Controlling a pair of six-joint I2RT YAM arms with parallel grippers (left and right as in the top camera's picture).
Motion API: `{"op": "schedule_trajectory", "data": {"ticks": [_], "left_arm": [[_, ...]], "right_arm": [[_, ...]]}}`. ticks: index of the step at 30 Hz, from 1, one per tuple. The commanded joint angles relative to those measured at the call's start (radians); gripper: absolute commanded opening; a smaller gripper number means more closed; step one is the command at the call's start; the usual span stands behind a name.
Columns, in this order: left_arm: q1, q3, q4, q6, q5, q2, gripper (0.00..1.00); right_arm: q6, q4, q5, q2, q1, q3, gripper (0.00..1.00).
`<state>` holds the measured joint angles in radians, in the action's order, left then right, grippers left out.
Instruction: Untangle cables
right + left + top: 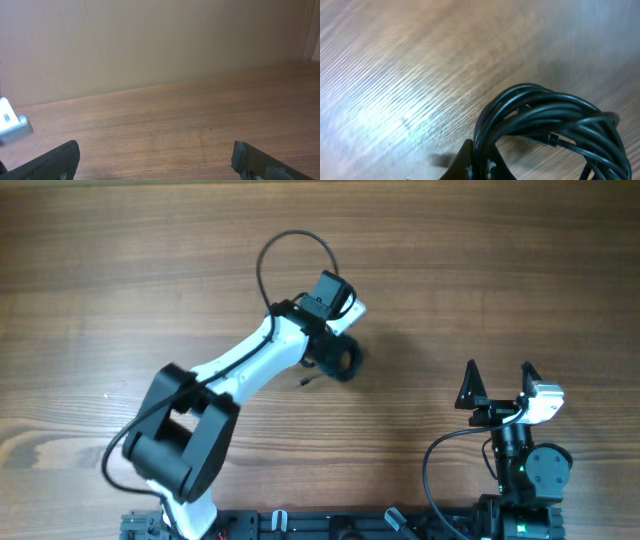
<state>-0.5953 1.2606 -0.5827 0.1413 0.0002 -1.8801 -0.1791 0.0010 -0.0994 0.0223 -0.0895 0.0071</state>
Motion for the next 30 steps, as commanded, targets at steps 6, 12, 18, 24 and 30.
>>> {"op": "schedule_trajectory", "data": {"ticks": [6, 12, 18, 24, 30], "left_arm": [[0.006, 0.003, 0.018, -0.999, 0.035, 0.036, 1.00], [0.089, 0.003, 0.031, -0.571, -0.013, 0.036, 1.00], [0.131, 0.002, 0.056, -0.256, 0.129, 0.032, 0.68], [0.113, 0.002, 0.068, -0.125, 0.265, -0.023, 0.58], [0.113, 0.002, 0.100, -0.122, 0.266, -0.101, 0.46]], "right_arm": [[-0.006, 0.002, 0.014, -0.005, 0.004, -0.002, 1.00], [-0.006, 0.003, 0.014, -0.005, 0.004, -0.002, 1.00], [-0.006, 0.003, 0.014, -0.005, 0.004, -0.002, 1.00], [-0.006, 0.002, 0.014, -0.005, 0.004, -0.002, 1.00], [-0.006, 0.002, 0.014, -0.005, 0.004, -0.002, 1.00]]}}
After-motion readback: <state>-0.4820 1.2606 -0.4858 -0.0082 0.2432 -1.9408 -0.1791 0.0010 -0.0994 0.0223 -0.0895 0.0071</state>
